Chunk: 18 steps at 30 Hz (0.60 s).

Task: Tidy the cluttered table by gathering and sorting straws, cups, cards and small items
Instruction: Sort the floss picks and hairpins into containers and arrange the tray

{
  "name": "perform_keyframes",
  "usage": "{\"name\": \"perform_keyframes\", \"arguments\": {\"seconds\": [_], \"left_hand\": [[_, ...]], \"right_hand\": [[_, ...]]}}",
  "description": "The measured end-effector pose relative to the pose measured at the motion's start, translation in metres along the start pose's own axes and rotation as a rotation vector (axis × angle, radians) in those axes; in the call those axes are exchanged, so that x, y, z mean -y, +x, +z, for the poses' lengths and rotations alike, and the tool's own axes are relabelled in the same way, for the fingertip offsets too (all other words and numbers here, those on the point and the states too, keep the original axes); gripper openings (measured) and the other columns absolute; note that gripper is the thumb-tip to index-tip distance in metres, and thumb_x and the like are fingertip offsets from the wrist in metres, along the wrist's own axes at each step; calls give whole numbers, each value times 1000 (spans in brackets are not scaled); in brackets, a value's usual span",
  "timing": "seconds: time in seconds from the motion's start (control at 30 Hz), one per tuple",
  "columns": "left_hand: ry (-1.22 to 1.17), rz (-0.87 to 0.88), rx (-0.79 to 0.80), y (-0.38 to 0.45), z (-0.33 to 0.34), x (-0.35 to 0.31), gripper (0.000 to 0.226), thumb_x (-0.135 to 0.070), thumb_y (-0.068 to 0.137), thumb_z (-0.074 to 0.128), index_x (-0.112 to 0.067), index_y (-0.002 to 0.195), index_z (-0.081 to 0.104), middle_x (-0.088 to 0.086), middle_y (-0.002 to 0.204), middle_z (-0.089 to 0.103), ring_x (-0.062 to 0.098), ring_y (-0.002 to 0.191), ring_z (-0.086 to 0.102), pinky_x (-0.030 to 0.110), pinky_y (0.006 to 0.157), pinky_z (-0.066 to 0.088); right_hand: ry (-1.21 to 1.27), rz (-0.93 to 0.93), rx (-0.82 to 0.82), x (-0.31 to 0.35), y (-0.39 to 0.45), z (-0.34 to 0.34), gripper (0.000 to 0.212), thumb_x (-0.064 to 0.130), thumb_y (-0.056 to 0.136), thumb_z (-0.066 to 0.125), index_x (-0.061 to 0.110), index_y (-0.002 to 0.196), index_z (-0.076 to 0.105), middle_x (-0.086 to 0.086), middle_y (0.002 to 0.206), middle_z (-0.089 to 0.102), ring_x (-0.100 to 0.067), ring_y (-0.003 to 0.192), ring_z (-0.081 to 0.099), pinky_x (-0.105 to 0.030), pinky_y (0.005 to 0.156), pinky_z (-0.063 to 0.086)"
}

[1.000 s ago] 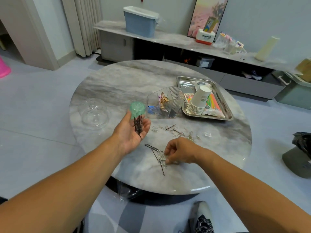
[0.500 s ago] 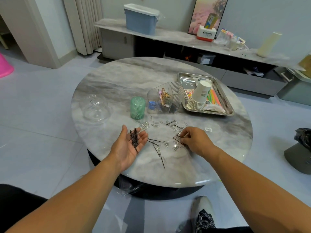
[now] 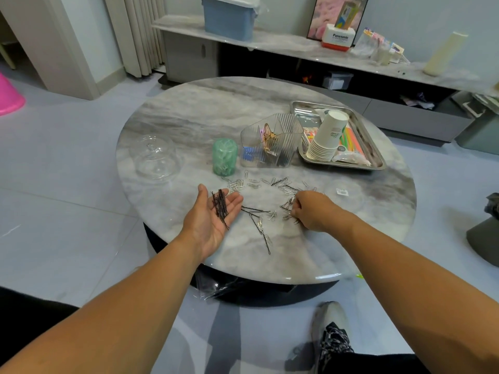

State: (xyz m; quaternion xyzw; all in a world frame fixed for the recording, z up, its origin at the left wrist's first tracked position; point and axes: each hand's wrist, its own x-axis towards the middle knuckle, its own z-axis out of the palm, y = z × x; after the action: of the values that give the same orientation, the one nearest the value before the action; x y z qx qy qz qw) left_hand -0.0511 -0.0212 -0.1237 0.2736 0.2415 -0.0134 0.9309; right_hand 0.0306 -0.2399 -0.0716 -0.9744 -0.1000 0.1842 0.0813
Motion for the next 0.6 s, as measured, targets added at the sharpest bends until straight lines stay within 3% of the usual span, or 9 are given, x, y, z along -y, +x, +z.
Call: {"name": "perform_keyframes", "arguments": {"seconds": [0.1, 0.23, 0.4, 0.43, 0.53, 0.6], "left_hand": [[-2, 13, -4, 0, 1, 1, 64, -56, 104, 37, 1, 125, 57, 21, 120, 71, 31, 111, 71, 36, 91, 59], [-11, 30, -16, 0, 1, 3, 63, -55, 104, 37, 1, 124, 57, 21, 117, 72, 31, 110, 71, 37, 94, 57], [-29, 45, -30, -1, 2, 5, 65, -56, 104, 38, 2, 127, 55, 22, 116, 72, 32, 114, 68, 39, 100, 54], [-37, 50, -37, -2, 3, 6, 65, -56, 103, 38, 2, 128, 55, 22, 118, 71, 32, 115, 68, 39, 101, 54], [-85, 69, -60, -4, 6, 7, 67, -57, 103, 39, 3, 129, 53, 24, 124, 67, 32, 118, 66, 37, 97, 56], [-122, 84, -75, -6, 8, 8, 67, -58, 102, 39, 2, 128, 53, 23, 124, 66, 32, 119, 64, 36, 95, 57]], "right_hand": [[-2, -3, -75, 3, 0, -4, 10, 13, 100, 50, 10, 106, 57, -12, 106, 65, -33, 100, 60, -42, 84, 51], [151, -5, -168, 9, 0, -13, 11, 7, 91, 65, 18, 91, 61, -3, 97, 65, -27, 96, 61, -33, 72, 47], [400, -36, -64, 43, -5, -4, 42, 16, 84, 83, 16, 122, 67, -3, 99, 70, -16, 75, 62, -23, 58, 43], [397, -57, -26, 53, -5, 0, 45, 16, 82, 84, 14, 124, 66, -3, 98, 72, -14, 74, 65, -22, 60, 47], [156, -104, 32, 78, -1, 9, 44, 21, 80, 86, 10, 120, 71, -7, 109, 73, -22, 98, 68, -31, 86, 55], [-39, -144, 20, 93, 1, 6, 33, 20, 83, 83, 6, 110, 73, -10, 110, 72, -26, 104, 65, -31, 87, 54]]}}
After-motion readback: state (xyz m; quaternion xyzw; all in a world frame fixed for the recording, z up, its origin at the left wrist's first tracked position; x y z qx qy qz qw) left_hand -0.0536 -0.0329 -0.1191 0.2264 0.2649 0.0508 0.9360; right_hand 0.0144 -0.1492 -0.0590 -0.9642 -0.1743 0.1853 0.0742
